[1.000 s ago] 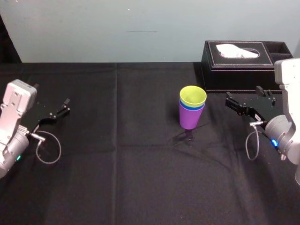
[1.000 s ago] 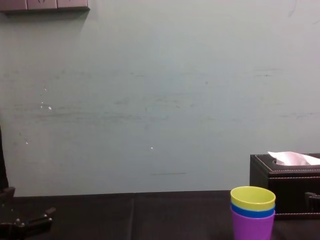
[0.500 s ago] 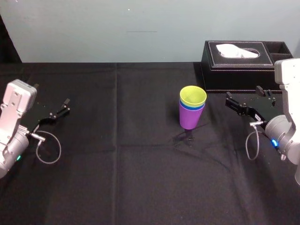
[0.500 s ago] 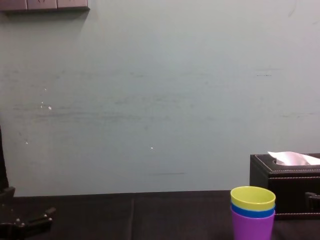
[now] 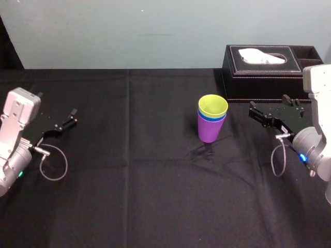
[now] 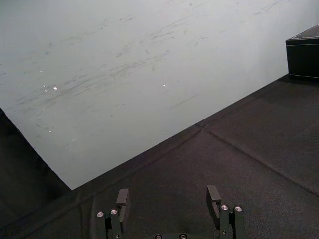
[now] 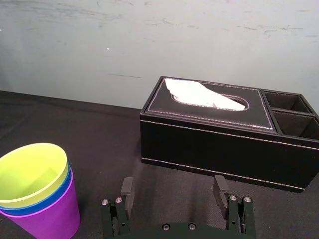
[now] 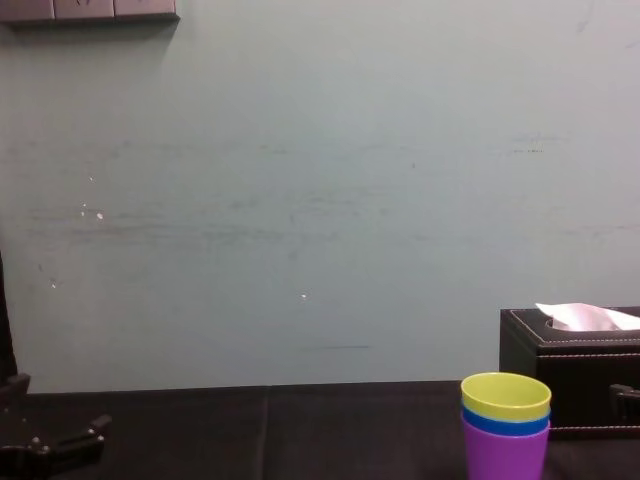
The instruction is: Stack the three plastic cups sequentially using one hand.
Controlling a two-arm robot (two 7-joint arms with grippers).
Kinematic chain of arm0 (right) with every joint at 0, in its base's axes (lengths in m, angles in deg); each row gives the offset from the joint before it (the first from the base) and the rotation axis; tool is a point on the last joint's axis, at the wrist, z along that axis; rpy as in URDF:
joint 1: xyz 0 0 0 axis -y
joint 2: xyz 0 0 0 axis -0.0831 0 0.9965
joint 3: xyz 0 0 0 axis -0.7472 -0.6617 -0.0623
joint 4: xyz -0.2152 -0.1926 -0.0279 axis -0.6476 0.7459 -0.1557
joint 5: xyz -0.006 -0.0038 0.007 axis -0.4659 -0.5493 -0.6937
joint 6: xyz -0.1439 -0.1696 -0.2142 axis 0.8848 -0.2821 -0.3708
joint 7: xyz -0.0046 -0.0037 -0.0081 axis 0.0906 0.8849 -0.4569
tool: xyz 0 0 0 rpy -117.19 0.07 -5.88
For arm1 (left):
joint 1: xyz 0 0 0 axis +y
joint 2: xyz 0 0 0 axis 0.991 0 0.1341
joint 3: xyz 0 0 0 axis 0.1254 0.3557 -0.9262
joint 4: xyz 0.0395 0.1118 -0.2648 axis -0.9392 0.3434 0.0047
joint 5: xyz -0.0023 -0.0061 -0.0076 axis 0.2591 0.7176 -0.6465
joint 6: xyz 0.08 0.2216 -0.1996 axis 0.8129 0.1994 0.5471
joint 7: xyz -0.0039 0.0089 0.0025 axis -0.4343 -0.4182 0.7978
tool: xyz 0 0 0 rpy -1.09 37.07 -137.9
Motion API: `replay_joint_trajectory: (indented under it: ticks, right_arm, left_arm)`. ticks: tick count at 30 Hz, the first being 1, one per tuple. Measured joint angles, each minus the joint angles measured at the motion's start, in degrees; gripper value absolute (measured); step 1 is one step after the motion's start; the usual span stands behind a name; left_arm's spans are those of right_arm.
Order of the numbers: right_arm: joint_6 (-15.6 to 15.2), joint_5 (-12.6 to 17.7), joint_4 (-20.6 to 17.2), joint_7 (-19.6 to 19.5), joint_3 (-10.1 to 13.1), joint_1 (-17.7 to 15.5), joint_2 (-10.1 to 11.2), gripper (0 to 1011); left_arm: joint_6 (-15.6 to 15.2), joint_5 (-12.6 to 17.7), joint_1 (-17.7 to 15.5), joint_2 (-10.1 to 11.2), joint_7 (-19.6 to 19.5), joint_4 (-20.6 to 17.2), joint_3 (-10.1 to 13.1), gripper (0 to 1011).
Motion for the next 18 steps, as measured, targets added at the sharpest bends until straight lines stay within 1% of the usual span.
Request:
replay_joint_trajectory:
  ticks: [18]
  right_arm:
    - [0.0,0.0,0.0,0.0,0.0,0.0,0.0,1003]
  left_arm:
    - [0.0,0.0,0.0,0.0,0.0,0.0,0.0,1011]
